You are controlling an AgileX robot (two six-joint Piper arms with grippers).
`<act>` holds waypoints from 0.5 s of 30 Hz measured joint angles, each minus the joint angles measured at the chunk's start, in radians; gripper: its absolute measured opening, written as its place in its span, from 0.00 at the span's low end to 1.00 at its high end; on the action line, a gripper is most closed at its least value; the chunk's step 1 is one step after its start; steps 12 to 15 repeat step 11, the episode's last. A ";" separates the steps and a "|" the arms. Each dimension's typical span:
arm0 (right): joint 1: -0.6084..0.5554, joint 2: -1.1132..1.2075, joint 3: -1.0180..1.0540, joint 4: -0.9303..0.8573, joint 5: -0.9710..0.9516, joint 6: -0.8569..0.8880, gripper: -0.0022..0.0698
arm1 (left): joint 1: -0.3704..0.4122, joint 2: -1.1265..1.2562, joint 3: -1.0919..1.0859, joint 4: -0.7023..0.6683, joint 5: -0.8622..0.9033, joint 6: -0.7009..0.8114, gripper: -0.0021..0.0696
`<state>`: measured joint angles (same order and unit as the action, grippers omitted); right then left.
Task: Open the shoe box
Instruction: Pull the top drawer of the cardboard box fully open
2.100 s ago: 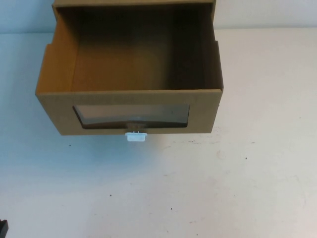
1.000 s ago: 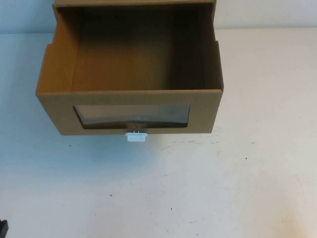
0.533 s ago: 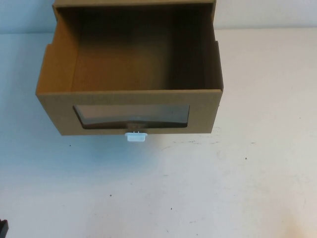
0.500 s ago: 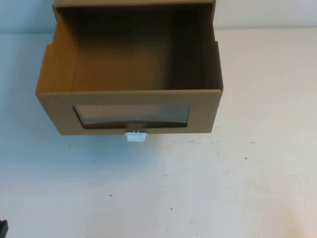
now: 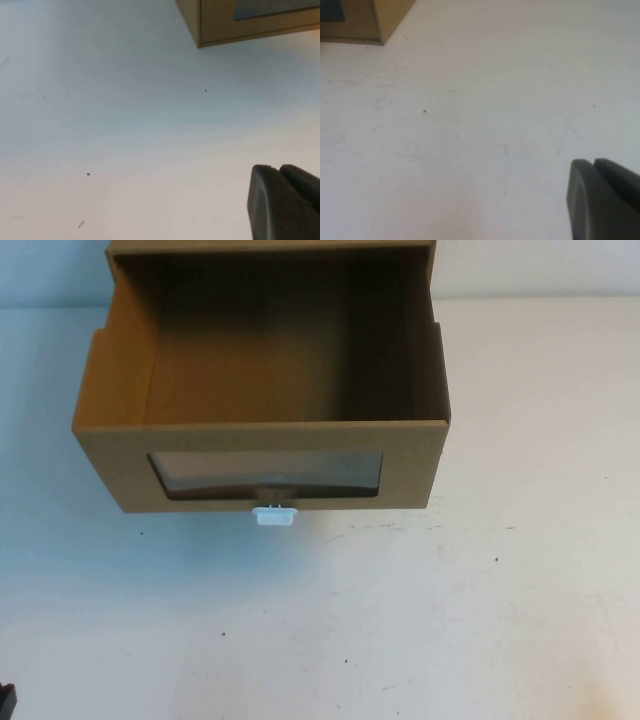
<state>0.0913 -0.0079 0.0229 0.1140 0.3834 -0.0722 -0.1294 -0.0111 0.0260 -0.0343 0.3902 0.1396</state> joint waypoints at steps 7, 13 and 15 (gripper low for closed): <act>0.000 0.000 0.000 0.002 -0.019 0.000 0.01 | 0.000 0.000 0.000 0.000 0.002 0.000 0.02; 0.002 0.000 0.000 0.002 -0.019 0.000 0.01 | 0.000 0.000 0.000 0.000 0.002 0.000 0.02; 0.002 0.000 0.000 0.002 -0.019 0.000 0.01 | 0.000 0.000 0.000 0.000 0.002 0.000 0.02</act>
